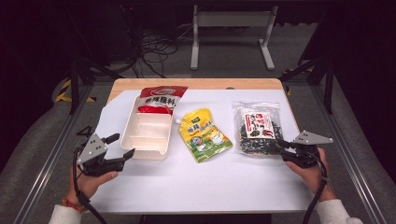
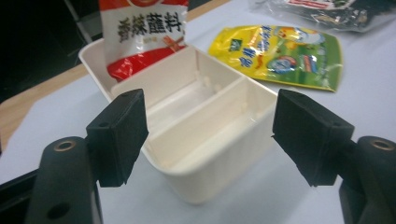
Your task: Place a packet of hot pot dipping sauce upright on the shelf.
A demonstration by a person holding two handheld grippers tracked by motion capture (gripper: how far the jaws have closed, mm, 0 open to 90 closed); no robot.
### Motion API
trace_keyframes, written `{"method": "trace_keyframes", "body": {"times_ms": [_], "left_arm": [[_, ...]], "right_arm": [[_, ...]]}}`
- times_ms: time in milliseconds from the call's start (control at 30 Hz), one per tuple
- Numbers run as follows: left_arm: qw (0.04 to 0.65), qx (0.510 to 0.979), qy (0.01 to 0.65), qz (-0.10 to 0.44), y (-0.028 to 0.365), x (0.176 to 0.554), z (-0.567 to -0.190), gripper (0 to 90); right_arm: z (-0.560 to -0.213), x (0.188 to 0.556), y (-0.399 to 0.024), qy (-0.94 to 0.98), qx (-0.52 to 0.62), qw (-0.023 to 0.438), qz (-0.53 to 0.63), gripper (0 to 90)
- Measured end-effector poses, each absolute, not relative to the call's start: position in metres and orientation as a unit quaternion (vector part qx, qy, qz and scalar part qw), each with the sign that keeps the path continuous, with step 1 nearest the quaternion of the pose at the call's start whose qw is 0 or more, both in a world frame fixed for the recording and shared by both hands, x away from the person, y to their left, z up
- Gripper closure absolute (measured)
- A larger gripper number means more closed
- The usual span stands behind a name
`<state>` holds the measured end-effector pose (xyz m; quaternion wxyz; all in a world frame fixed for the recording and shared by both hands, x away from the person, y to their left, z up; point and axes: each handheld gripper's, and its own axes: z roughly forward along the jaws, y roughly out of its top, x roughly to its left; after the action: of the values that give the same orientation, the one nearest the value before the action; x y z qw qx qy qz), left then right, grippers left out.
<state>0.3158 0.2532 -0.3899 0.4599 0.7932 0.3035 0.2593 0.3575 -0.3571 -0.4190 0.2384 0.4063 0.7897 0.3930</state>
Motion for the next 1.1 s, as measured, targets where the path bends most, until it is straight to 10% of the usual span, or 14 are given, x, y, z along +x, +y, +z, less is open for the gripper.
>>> {"method": "trace_keyframes", "body": {"times_ms": [700,1100], "left_arm": [[0.432,0.833,0.288,0.189,0.232,0.286,-0.452,19.7],[0.424,0.844,0.274,0.182,0.221,0.289,-0.454,19.4]], "right_arm": [[-0.444,0.425,-0.383,0.752,0.517,0.135,0.387,13.6],[-0.448,0.428,-0.390,0.744,0.516,0.023,0.424,51.6]]}}
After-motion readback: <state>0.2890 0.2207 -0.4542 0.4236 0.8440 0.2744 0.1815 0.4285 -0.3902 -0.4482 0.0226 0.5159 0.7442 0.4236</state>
